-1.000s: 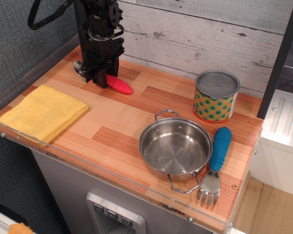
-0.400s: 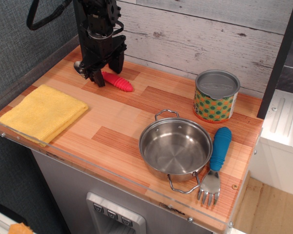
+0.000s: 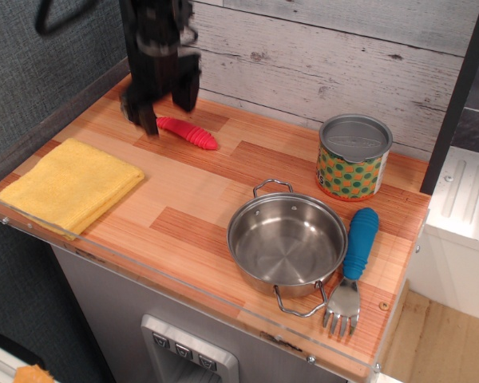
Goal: Move red spoon to the far left above yellow cloth
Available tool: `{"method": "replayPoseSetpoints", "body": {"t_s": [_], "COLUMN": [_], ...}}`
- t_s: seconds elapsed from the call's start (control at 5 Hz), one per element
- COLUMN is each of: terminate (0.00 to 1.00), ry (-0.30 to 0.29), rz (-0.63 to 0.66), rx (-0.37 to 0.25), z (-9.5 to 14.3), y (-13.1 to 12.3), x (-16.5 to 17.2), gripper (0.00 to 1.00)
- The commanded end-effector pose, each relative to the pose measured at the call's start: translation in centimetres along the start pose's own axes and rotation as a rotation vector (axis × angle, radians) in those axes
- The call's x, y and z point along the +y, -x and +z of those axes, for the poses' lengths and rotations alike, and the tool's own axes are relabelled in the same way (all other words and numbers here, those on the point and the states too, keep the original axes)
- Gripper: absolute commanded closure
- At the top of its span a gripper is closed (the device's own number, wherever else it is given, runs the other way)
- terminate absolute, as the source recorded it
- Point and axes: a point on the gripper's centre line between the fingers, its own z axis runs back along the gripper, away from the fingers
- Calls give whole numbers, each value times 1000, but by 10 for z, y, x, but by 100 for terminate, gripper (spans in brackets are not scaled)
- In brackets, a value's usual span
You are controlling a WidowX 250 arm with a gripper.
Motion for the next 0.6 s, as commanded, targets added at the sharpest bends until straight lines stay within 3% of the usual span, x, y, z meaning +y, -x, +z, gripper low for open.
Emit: {"method": "replayPoseSetpoints", "body": {"t_s": [0.0,0.2,0.4], "terminate": [0,0,0], "ry": [55,-8,-16], "rz": [-122,-247,-380], "rx": [-87,-58,-36], "z": [58,70,85], "y": [0,14,36], "x": [-3,1,3], "gripper": [0,0,0]}}
